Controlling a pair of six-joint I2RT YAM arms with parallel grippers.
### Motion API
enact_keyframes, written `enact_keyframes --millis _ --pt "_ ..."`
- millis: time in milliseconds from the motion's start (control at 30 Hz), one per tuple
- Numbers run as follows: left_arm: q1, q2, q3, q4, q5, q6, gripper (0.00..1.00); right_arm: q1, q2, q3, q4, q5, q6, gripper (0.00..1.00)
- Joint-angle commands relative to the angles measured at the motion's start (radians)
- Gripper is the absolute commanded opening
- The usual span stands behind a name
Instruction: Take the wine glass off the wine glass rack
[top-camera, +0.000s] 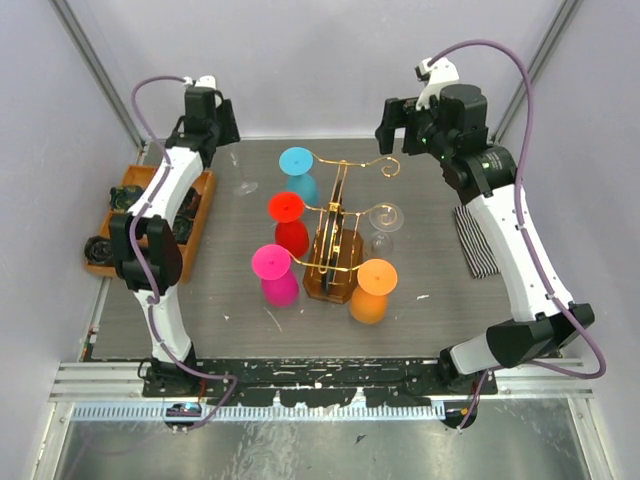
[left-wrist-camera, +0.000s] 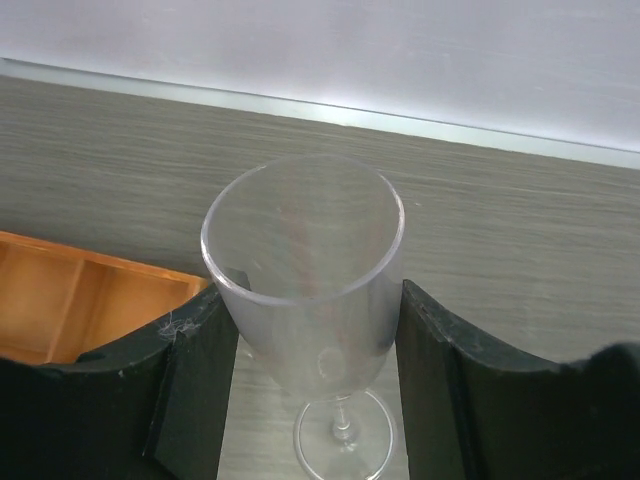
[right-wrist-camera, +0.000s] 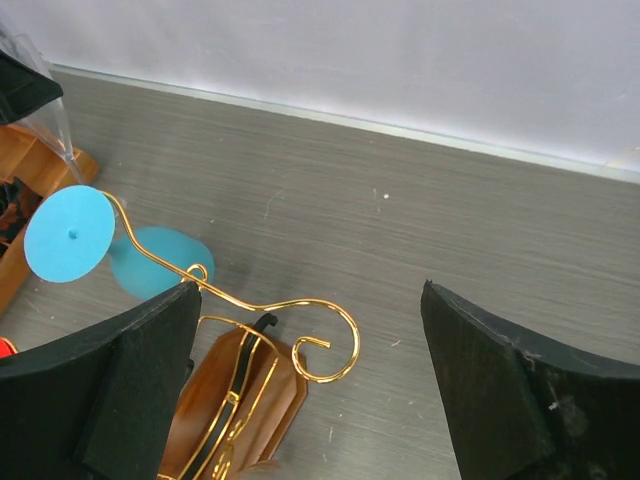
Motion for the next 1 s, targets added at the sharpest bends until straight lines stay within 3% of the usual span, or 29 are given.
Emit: enact_keyframes --millis 0,400,800,967 --pt "-0.018 -0.057 -0.127 0.368 -0.183 0.120 0.52 -0.009 0.038 -0.003 0.047 -0.032 0.068 0.96" --pt "-0.081 0.040 -0.340 0.859 -0.390 0.273 0.51 -0.023 0.065 -0.035 0.052 -0.050 0.123 0.95" --pt "-0.096 0.096 -0.451 1.018 -0.433 0.253 0.62 -0.028 0.082 -0.068 0.068 -0.067 0.140 0.94" --pt "-0.100 0.099 -0.475 1.029 -0.442 0.238 0.78 -0.028 0.078 -0.082 0.072 -0.077 0.144 0.94"
